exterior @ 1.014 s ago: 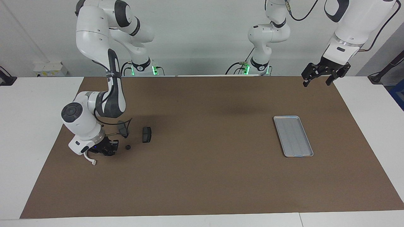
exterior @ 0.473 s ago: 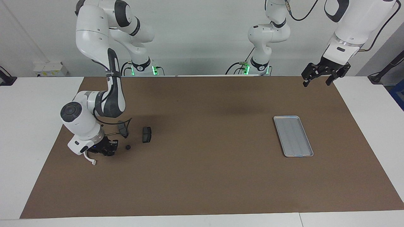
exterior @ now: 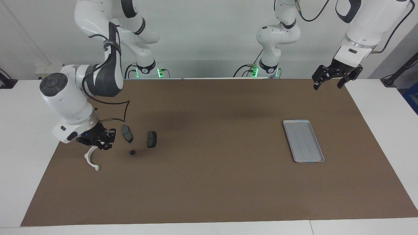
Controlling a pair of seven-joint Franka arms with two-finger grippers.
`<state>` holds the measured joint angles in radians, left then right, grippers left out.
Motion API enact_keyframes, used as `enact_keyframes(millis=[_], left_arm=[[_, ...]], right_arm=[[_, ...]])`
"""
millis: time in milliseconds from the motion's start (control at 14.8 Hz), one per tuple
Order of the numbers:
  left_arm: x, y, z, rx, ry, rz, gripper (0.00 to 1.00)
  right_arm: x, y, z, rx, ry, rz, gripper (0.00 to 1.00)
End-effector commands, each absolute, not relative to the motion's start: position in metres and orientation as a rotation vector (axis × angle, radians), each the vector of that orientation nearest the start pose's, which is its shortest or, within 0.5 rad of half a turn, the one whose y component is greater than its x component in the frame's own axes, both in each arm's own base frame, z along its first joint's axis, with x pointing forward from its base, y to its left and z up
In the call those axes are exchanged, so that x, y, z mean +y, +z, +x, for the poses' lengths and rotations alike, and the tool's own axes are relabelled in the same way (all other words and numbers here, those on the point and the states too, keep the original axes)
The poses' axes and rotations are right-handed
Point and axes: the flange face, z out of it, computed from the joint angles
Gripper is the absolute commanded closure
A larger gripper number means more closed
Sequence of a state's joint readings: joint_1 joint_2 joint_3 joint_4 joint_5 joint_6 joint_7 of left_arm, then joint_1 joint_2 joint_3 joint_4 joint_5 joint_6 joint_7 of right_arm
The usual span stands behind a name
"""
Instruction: Pick bearing gear from pile to tray
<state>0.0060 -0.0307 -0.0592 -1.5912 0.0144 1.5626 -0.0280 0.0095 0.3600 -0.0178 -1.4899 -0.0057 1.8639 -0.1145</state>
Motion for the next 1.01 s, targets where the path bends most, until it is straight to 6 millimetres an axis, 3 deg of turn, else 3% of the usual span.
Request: enact_keyframes(millis=[0,68,203,473,676,946], left_arm=[[-0.027,0.632,0.533,0.043,-0.018,-3.110,0.00],[-0.027,0.632,0.533,0.043,-0.018,-3.110,0.00],[-0.028,0.632,0.533,0.043,-0.019,-3.110,0.00],[-0.028,0.632,0.533,0.045,-0.016,-3.110,0.00],[-0.028,0.632,0.533,0.045,-0.019,-3.110,0.00],[-0.027,0.632,0.533,0.043,-0.018,-3.110,0.00]], right_arm=[[0.081,0.488,0.666,-0.055,0.026,-3.160,1.00],[0.117,0.498,0.657,-0.011,0.023,-3.163,1.00],[0.186,0.500,0.638,0.039,0.053,-3.168,1.00],[0.290,0.502,0.602,0.153,-0.001,-3.155,1.00],[0.334,0.492,0.593,0.165,-0.082,-3.119,1.00],[0.373,0.446,0.591,0.133,-0.114,-3.103,1.00]])
